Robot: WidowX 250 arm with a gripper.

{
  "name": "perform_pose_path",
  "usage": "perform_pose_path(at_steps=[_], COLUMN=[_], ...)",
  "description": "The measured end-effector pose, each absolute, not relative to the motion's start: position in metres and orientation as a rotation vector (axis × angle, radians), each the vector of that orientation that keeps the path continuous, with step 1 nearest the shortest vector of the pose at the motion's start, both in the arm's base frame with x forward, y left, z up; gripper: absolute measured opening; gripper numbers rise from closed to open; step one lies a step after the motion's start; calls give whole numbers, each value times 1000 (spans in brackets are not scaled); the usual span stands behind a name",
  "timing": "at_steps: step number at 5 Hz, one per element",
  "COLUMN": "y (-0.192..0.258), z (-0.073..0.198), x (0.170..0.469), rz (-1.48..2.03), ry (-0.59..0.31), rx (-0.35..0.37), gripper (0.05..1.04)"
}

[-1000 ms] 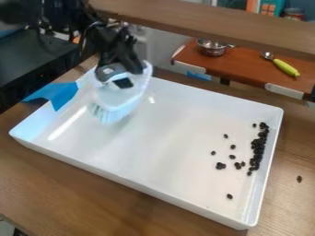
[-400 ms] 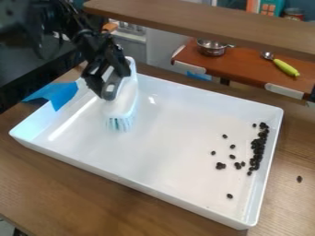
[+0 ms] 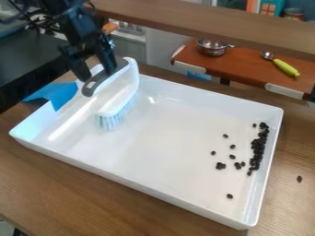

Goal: Sweep into pile

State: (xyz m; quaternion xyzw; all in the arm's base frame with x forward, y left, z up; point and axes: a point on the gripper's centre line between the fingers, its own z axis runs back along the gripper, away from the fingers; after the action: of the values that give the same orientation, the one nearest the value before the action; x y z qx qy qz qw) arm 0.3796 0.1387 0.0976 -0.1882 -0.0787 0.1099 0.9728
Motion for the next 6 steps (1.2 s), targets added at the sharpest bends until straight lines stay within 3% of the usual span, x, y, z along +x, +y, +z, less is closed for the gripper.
perform_pose_path(at_steps=[1,2,4,6], y=[129,118,114,104], z=[106,106,105,125], x=[381,390,397,399], rz=[231,195,178,203], ry=[-165,-171,-178,-112], rx=[-123,-16,25,-116], gripper=[1013,1013,1012,1012])
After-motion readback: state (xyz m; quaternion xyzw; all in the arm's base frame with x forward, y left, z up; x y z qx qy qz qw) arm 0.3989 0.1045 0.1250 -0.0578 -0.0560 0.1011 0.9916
